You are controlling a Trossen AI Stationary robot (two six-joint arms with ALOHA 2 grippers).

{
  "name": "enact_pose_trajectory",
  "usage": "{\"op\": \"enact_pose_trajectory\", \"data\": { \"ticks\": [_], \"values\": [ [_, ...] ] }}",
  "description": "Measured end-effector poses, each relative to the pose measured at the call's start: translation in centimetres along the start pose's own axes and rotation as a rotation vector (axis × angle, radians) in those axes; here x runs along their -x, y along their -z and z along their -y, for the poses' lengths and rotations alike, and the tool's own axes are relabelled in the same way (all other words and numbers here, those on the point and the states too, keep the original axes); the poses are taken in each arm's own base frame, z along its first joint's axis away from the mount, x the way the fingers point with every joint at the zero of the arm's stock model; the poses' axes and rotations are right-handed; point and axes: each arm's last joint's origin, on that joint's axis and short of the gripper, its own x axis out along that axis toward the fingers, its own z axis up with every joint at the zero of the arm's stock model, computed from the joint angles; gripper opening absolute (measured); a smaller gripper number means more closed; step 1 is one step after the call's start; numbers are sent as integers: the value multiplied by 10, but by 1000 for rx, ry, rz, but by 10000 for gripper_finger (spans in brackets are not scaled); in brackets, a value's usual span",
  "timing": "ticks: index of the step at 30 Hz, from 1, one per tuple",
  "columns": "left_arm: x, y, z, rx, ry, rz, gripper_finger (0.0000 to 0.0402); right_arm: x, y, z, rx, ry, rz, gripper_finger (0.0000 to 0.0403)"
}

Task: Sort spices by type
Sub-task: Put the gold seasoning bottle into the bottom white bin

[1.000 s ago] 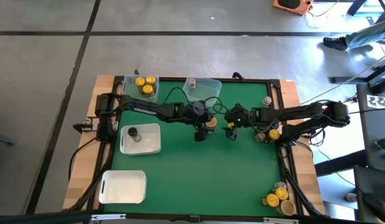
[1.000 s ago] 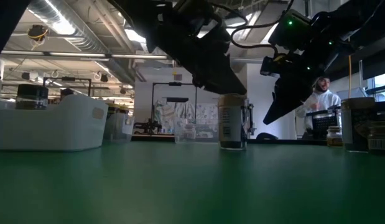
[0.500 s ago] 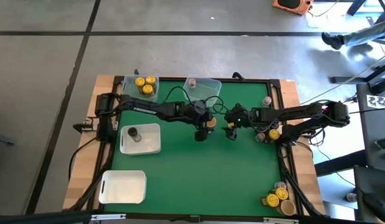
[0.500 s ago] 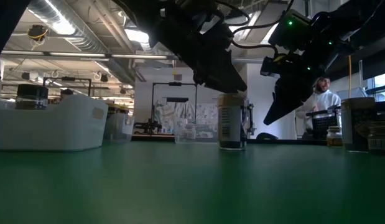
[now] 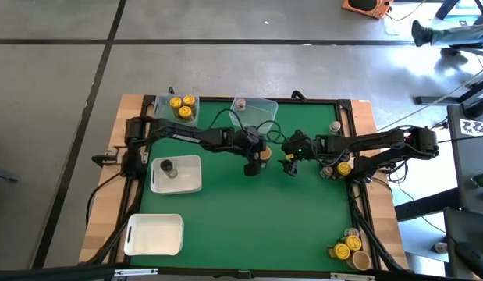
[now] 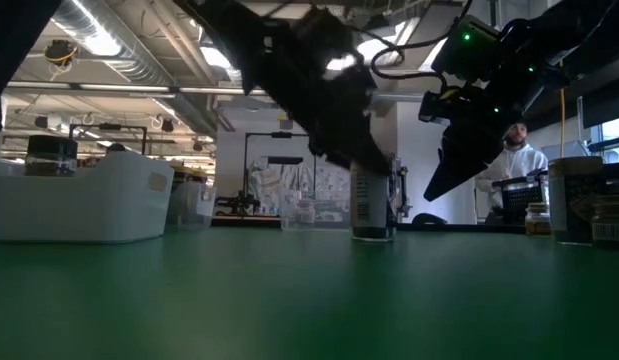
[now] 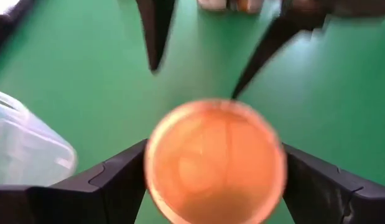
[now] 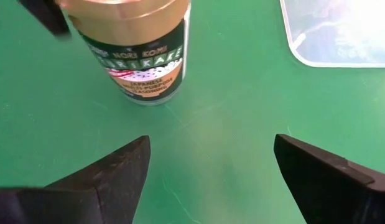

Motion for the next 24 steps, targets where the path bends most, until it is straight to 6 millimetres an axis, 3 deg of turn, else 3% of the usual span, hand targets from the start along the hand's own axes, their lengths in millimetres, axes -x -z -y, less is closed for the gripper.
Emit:
{"op": "enact_pose_trajectory", "data": {
  "ticks": [8, 17, 24],
  "values": [
    [-14, 9, 2, 8, 7, -21, 314, 0, 0, 0, 1, -1, 0, 340],
    [-13, 6, 9, -18, 18, 5, 275, 0, 0, 0, 1, -1, 0, 340],
    [4, 0, 25, -43, 6, -22, 275, 0, 0, 0, 1, -1, 1, 340]
  ]
}}
